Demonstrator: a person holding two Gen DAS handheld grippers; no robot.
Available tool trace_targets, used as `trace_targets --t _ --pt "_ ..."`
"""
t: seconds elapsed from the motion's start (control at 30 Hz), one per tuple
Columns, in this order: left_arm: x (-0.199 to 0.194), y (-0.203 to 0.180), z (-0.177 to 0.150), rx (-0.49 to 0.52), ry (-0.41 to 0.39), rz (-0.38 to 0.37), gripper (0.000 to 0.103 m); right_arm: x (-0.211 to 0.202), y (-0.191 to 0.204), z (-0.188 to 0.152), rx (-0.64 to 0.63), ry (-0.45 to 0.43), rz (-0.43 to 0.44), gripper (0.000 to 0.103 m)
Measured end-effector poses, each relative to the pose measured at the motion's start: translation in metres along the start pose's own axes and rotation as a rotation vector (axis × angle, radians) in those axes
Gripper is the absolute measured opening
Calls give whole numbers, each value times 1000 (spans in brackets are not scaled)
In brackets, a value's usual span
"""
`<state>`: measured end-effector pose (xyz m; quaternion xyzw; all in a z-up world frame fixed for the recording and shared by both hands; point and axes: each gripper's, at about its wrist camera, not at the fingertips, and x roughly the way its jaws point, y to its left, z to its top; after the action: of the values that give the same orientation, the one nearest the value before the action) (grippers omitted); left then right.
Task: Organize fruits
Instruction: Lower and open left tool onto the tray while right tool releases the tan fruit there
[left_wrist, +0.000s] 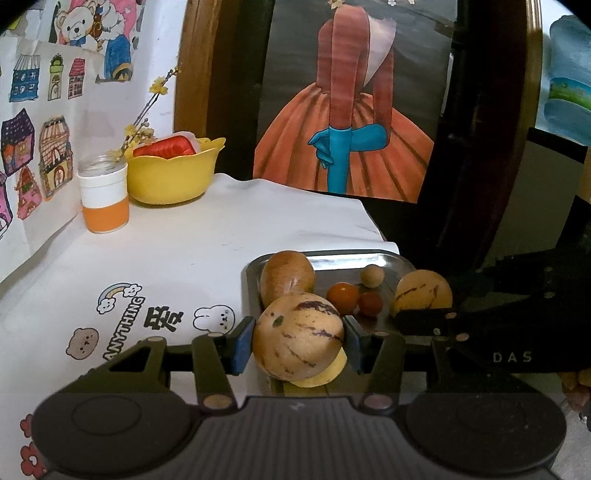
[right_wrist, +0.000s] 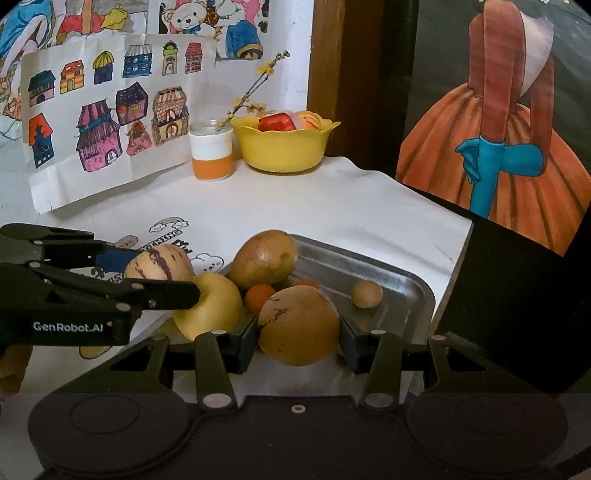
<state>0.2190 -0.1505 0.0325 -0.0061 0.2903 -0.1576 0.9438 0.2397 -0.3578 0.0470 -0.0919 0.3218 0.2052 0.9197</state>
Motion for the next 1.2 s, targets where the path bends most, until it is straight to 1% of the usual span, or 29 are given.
trace_targets --t 0.33,0.57,0.97,1.2 --pt "-4 -12 -6 27 4 -34 54 -3 -4 -16 25 17 -5 49" --pt "-2 -22 -15 44 26 -62 54 -6 -5 -25 27 26 -13 49" --pt "-3 -28 -25 82 35 -63 55 -5 -6 -35 40 39 -16 49" --pt "1 -30 -28 76 57 -76 55 -6 -5 -38 37 44 -17 49"
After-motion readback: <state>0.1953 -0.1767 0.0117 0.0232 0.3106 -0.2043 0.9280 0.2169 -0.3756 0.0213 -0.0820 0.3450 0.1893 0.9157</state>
